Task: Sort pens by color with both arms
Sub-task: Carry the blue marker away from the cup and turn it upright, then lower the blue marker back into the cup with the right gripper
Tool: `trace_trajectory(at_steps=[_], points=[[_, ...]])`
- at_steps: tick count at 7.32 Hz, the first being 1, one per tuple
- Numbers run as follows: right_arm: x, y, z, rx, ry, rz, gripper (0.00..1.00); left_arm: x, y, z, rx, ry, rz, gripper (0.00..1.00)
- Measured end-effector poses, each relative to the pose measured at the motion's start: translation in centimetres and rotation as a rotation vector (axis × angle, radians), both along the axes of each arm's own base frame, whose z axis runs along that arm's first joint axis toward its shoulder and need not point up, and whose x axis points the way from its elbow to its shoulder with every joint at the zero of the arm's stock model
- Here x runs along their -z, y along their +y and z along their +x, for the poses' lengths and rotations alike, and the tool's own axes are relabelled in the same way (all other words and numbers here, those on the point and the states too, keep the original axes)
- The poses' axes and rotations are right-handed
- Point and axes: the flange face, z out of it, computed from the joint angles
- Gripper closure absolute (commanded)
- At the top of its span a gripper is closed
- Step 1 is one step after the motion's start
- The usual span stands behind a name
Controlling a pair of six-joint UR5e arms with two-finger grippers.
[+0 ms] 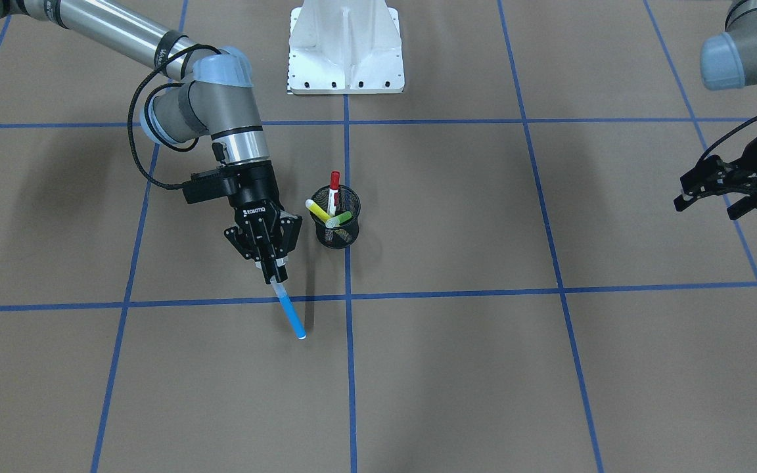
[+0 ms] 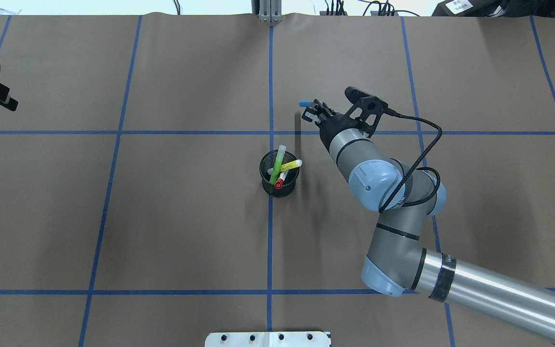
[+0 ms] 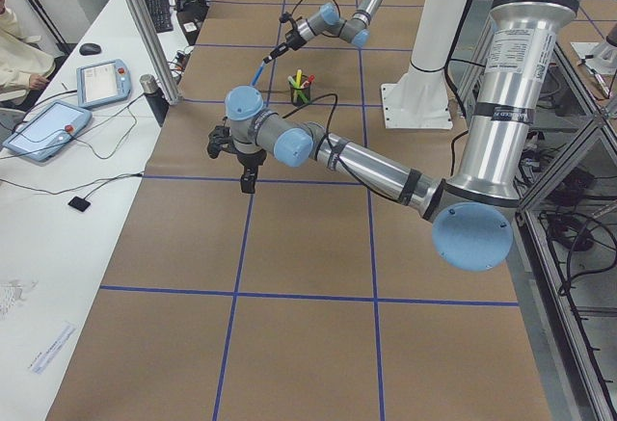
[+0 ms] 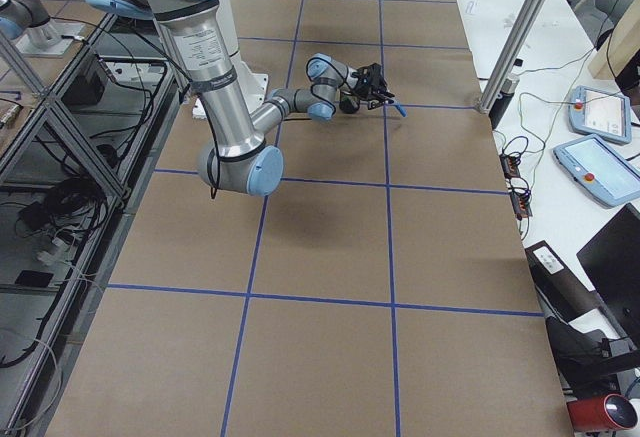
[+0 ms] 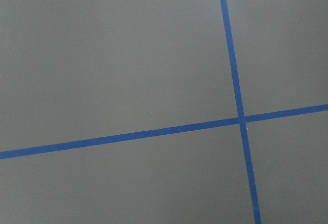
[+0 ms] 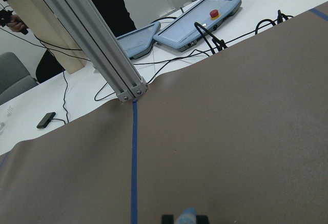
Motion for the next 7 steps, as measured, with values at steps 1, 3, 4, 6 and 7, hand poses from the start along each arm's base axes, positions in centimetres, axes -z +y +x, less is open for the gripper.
trace_trajectory(at_steps=[1,3,4,6,7], points=[[-0.35,-0.05,0.11,-0.01,0.007,0.001,1.0,-0.2,-0.11,0.05,0.006,-0.014,0.003,0.0],[-1.09,-0.01,0.29,-0.062,0.048,0.017,1.0,-0.65,-0.36,0.19,0.01,-0.034,0.006,0.0],[-1.03,0.32,0.21,-0.107,0.065,0.036,1.0,-0.76,-0.63,0.33,0.011,-0.039,0.005,0.0],[-1.11,0.46,0.15,-0.178,0.089,0.061,1.0,-0.78,-0.86,0.49,0.012,-0.04,0.009,0.0],[-1.33,0.34,0.16,-0.206,0.102,0.068,1.0,-0.77,-0.89,0.49,0.013,-0.038,0.015,0.0]])
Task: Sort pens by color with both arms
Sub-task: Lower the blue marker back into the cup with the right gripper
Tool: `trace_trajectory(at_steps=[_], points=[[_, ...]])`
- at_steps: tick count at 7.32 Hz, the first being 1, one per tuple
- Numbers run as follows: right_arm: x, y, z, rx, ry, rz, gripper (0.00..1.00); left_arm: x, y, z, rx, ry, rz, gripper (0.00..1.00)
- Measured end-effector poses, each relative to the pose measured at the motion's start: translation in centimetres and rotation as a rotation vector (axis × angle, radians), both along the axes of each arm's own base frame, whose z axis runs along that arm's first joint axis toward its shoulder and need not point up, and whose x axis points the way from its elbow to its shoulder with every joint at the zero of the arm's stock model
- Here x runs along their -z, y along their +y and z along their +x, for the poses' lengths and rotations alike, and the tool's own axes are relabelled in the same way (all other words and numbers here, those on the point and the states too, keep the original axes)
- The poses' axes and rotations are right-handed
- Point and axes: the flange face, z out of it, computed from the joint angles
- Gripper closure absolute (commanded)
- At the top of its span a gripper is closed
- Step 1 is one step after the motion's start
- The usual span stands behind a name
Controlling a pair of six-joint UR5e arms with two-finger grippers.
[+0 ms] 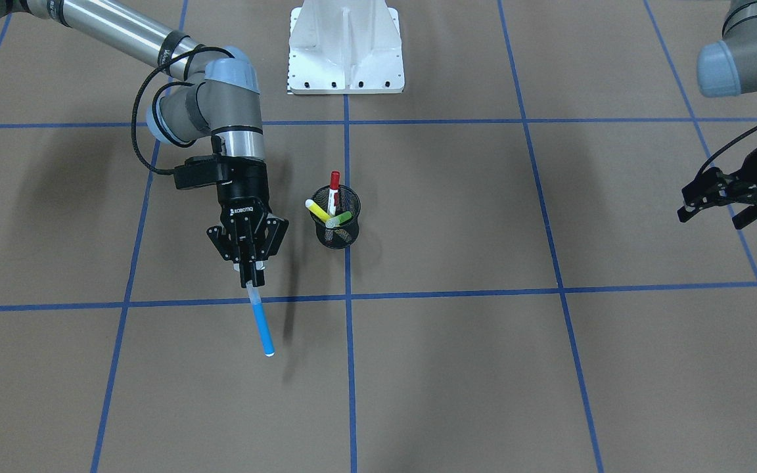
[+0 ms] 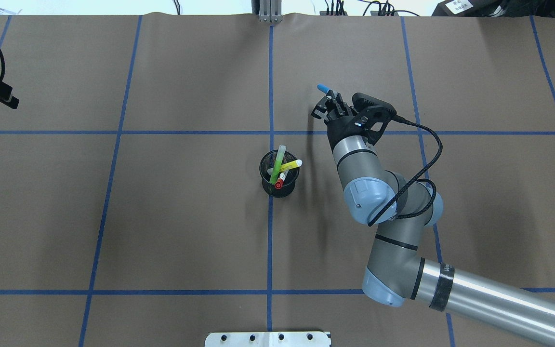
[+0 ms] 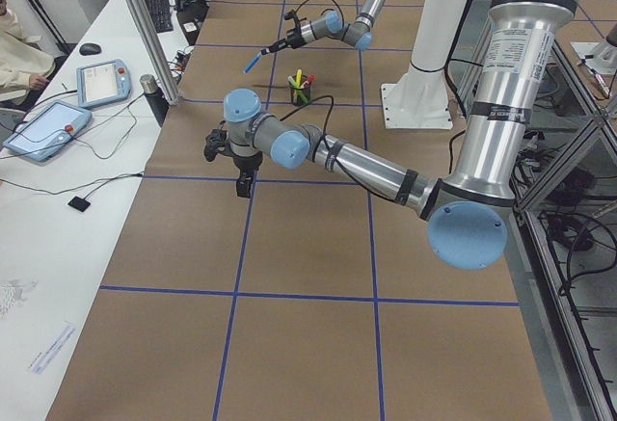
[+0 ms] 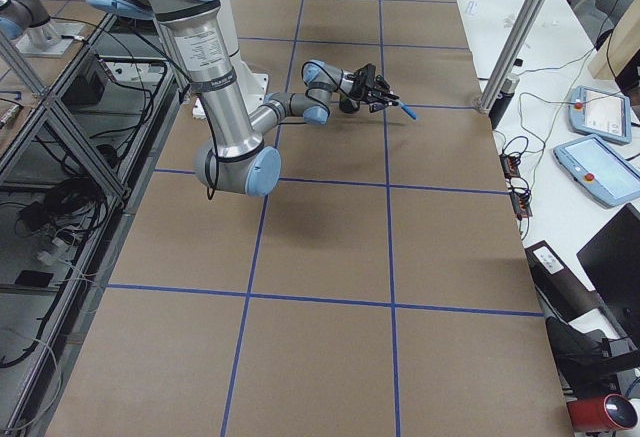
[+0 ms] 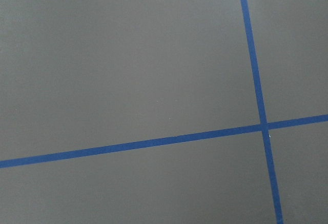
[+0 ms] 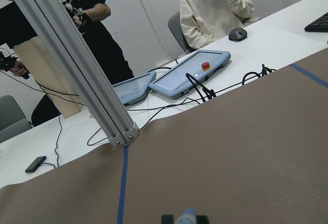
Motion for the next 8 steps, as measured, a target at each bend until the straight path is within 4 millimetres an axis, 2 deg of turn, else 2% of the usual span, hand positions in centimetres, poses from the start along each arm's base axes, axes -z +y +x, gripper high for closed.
trace_trajectory(at_steps=[2,5,8], points=[[0.0,0.4,-0.6,-0.031,0.018,0.012,1.0,0.0,0.0,0.0,0.0,0.001,0.005,0.0],[0.3,2.7,-2.3,-0.038,0.026,0.031,1.0,0.0,0.1,-0.1,0.0,0.002,0.009,0.0],[-0.9,4.1,-3.9,-0.05,0.059,0.038,1.0,-0.1,0.1,-0.1,0.001,0.0,0.009,0.0]])
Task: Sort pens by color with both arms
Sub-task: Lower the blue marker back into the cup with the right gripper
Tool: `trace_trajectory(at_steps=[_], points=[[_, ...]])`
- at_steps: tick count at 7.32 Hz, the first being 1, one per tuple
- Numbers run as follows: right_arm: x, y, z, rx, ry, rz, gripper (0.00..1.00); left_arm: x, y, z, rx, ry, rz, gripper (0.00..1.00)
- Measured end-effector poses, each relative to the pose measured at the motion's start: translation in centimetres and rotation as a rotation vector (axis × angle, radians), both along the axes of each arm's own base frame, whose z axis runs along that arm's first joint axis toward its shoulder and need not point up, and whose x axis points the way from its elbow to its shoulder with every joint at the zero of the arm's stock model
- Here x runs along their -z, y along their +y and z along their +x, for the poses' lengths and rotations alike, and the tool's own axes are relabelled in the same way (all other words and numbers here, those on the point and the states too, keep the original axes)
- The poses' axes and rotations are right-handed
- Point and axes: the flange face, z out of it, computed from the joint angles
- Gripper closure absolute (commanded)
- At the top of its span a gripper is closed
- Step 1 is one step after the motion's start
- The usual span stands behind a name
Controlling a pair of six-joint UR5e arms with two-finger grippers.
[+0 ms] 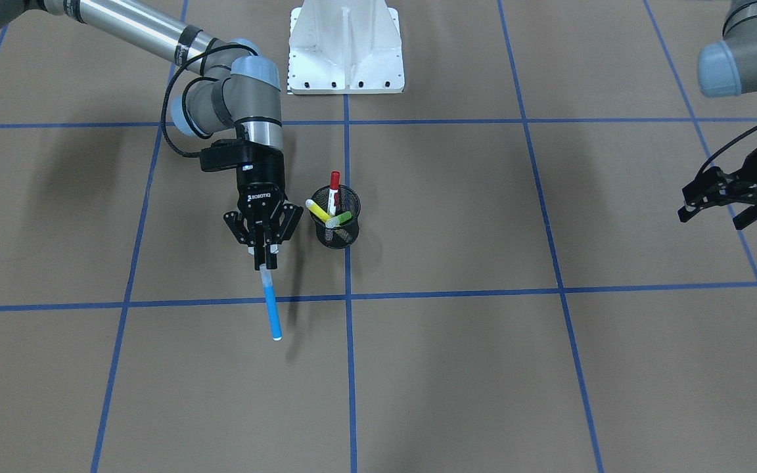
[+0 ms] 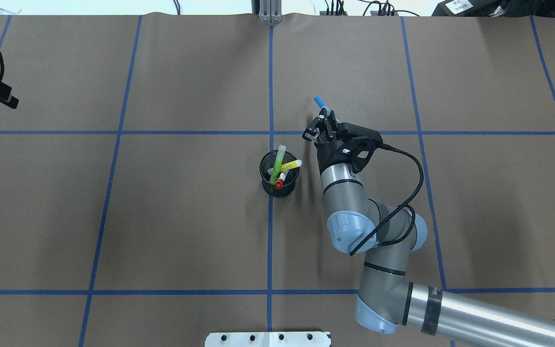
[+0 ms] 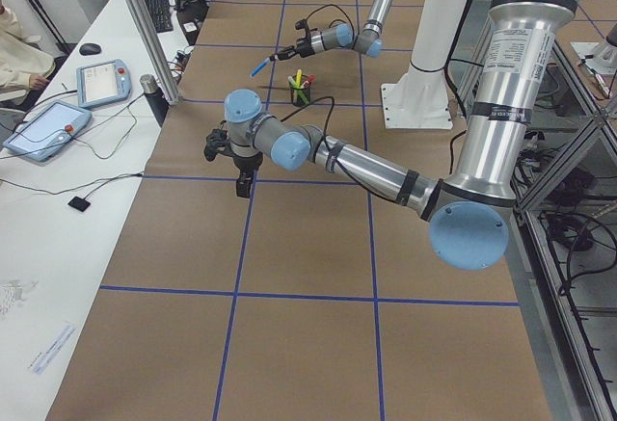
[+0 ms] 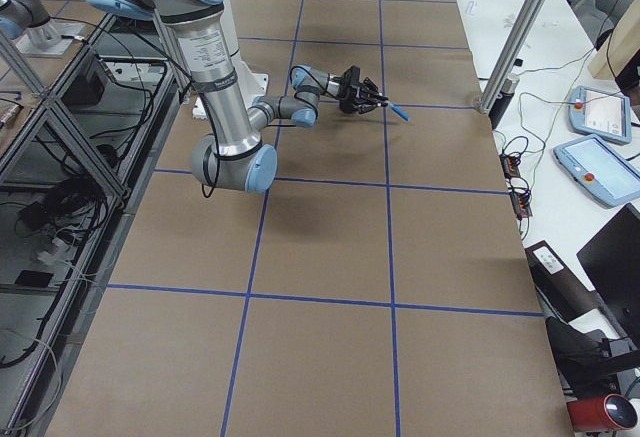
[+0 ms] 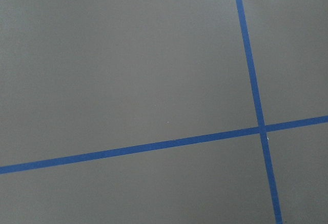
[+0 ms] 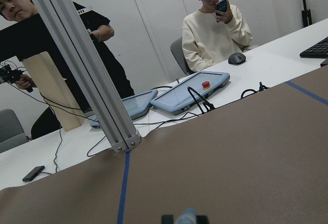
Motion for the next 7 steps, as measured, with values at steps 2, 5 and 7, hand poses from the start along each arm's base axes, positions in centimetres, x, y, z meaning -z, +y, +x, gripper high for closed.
trace_trajectory(at_steps=[2,5,7], points=[[-1.0,0.5,-0.7,-0.019,0.024,0.005,1.0,-0.1,0.1,-0.1,0.001,-0.003,-0.001,0.0],[-1.2,1.0,-1.9,-0.033,0.038,0.013,0.09,-0.1,0.2,-0.2,0.003,-0.003,0.001,0.0],[-0.7,1.0,-2.2,-0.029,0.034,0.015,0.0,-0.1,0.2,-0.2,0.003,-0.003,0.001,0.0]])
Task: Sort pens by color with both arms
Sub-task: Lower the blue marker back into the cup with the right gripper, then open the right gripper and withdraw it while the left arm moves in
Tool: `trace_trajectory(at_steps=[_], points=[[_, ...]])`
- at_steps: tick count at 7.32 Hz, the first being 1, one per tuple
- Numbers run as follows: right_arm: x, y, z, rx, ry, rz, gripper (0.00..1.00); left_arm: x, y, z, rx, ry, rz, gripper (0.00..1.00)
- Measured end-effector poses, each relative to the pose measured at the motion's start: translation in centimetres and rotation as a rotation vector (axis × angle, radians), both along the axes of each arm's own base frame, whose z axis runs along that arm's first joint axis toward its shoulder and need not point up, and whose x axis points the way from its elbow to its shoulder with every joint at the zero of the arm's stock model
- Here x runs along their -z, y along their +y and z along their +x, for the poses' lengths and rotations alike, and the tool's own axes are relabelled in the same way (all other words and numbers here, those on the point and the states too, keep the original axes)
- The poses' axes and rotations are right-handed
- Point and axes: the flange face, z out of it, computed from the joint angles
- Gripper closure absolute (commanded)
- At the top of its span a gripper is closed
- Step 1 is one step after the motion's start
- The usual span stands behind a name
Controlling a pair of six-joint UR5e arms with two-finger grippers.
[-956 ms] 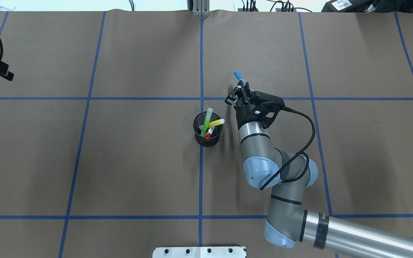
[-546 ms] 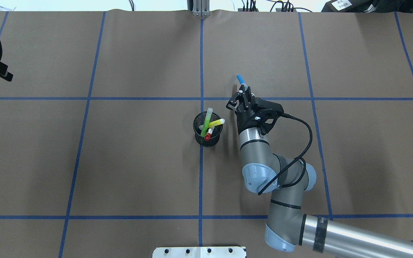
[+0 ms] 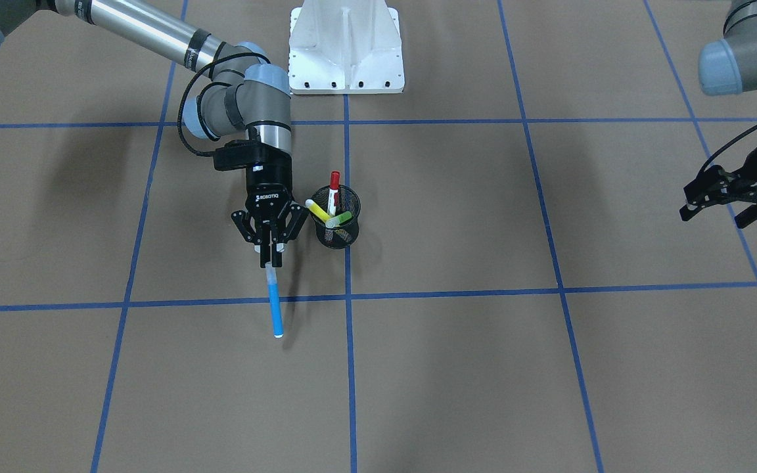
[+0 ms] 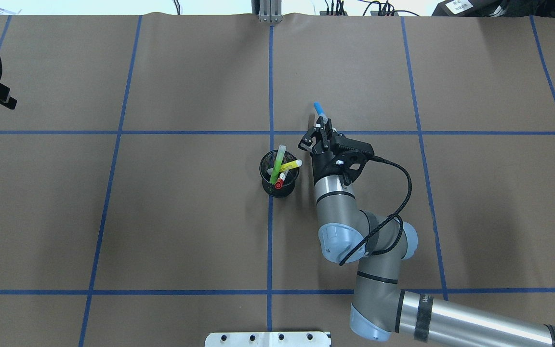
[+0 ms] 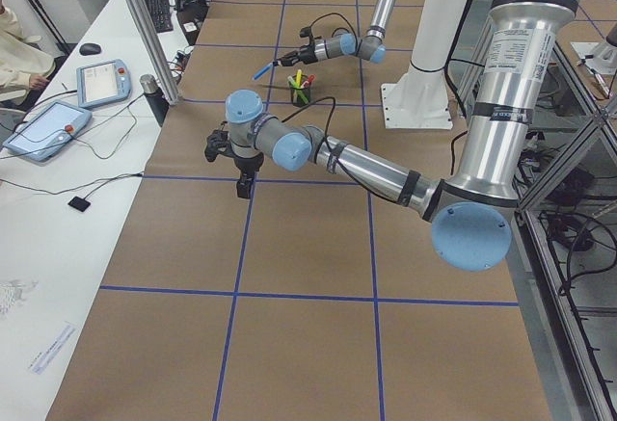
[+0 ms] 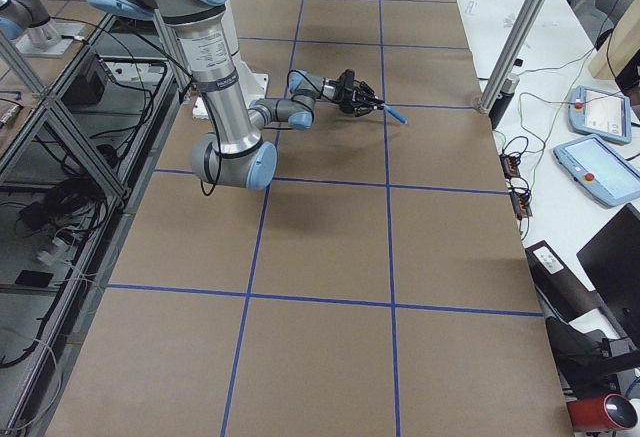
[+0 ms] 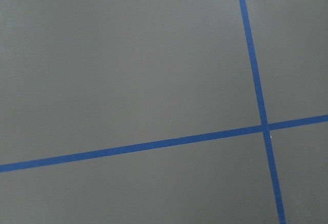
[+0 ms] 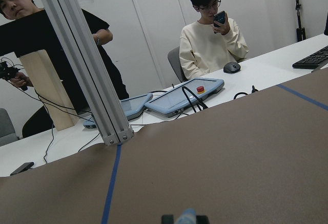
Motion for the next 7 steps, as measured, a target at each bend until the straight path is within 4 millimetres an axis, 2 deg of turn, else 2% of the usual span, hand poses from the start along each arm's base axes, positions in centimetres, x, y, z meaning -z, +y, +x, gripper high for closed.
trace_trajectory(at_steps=[2,4,6,7], points=[[0.6,0.0,0.1,0.013,0.002,0.004,0.0,0.0,0.0,0.0,0.0,0.0,0.001,0.0],[2.5,-0.7,1.0,0.064,0.007,0.011,0.0,0.3,-0.1,0.1,0.0,0.002,0.005,0.0],[4.9,-2.9,3.5,0.176,0.007,0.011,0.0,0.7,-0.4,0.2,0.002,0.003,0.008,0.0],[5.7,-4.8,5.3,0.227,-0.004,0.003,0.0,1.2,-0.7,0.3,0.004,0.007,0.011,0.0]])
